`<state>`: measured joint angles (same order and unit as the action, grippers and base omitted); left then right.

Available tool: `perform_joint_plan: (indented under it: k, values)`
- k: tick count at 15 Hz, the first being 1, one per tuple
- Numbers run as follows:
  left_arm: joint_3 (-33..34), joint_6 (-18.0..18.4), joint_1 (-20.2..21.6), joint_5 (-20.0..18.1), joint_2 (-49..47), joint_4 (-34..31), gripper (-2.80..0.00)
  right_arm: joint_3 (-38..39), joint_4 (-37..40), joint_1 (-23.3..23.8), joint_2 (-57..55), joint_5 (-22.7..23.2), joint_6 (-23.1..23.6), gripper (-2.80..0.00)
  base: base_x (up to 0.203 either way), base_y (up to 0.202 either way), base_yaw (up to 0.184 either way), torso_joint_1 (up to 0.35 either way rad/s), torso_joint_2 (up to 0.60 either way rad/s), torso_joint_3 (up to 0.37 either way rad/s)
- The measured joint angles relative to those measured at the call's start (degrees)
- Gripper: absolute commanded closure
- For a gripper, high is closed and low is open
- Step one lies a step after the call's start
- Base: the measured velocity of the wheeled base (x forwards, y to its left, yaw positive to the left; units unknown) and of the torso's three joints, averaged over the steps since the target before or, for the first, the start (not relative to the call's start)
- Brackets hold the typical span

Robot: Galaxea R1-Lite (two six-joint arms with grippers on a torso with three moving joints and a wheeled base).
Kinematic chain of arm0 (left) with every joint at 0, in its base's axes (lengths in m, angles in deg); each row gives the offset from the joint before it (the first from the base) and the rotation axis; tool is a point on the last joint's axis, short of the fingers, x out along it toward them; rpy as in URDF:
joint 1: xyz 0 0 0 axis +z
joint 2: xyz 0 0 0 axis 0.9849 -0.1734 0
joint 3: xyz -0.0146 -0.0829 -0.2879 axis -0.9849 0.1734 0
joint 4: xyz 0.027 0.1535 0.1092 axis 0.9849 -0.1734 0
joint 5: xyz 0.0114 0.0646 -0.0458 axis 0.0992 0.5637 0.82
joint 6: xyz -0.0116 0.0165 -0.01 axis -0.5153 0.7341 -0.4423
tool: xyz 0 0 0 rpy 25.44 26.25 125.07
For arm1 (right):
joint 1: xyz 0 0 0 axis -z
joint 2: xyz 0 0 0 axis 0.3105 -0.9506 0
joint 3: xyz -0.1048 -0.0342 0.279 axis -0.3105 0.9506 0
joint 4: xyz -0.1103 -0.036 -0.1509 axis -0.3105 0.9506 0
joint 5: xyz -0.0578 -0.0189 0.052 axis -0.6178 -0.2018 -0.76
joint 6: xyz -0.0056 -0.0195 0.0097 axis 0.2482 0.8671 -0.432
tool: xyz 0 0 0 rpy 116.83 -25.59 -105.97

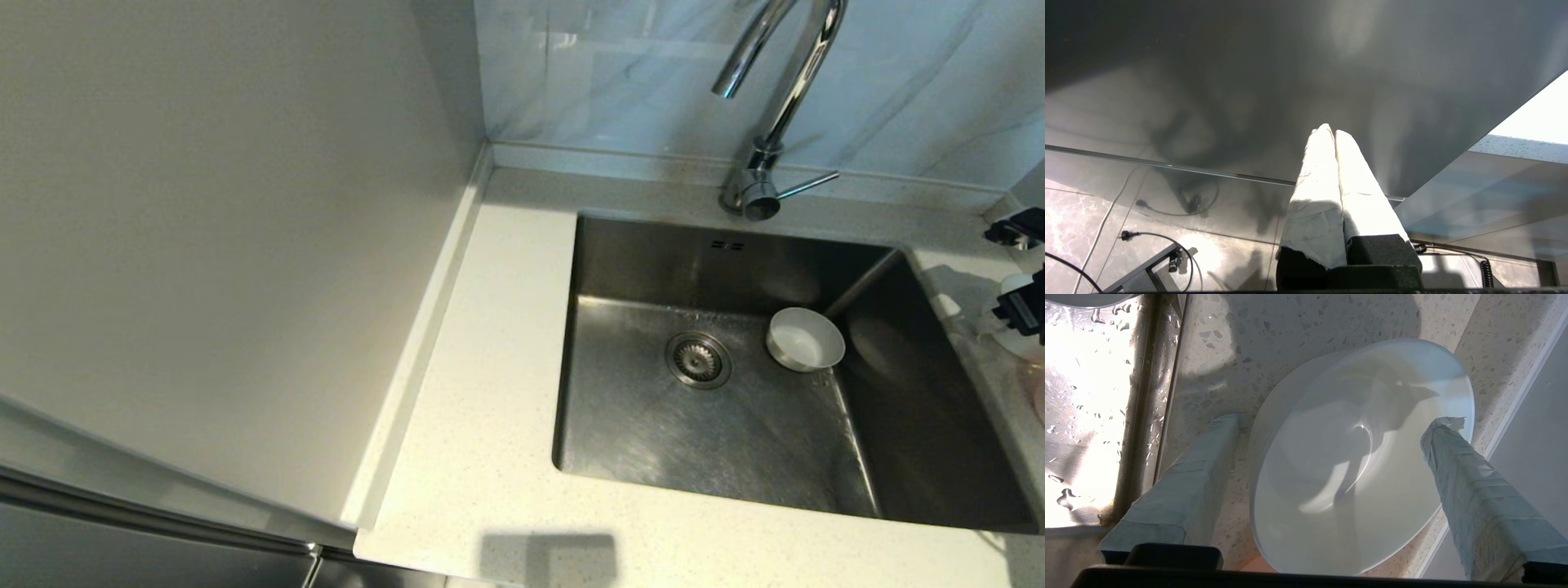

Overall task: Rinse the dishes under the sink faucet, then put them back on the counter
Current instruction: Put a bowl into the sink

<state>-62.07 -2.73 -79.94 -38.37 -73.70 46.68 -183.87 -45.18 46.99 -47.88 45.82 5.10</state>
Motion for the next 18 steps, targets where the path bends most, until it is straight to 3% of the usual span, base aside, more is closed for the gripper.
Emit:
perform_joint_plan:
  k: [1,2,6,18]
  values:
    - [0.0,0.0,0.0,0.0,0.0,0.0,0.0,0.02,0.05,0.0,0.06,0.02,0.0,-1.03,0.0,0.0,0.0,0.0,0.0,0.0]
    - [0.0,-0.02,0.0,0.0,0.0,0.02,0.0,0.09,0.14,0.0,0.14,0.1,0.02,0.0,0.0,0.0,0.0,0.0,0.0,0.0]
    - [0.0,-0.01,0.0,0.01,0.0,0.02,0.0,0.48,0.27,0.12,0.53,2.36,0.1,0.0,0.0,0.0,0.0,0.0,0.0,0.0]
    - [0.0,-0.01,0.0,-0.02,0.0,0.0,0.0,2.1,0.0,-1.0,2.63,3.48,-0.72,0.0,0.0,0.0,0.0,0.0,0.0,0.0]
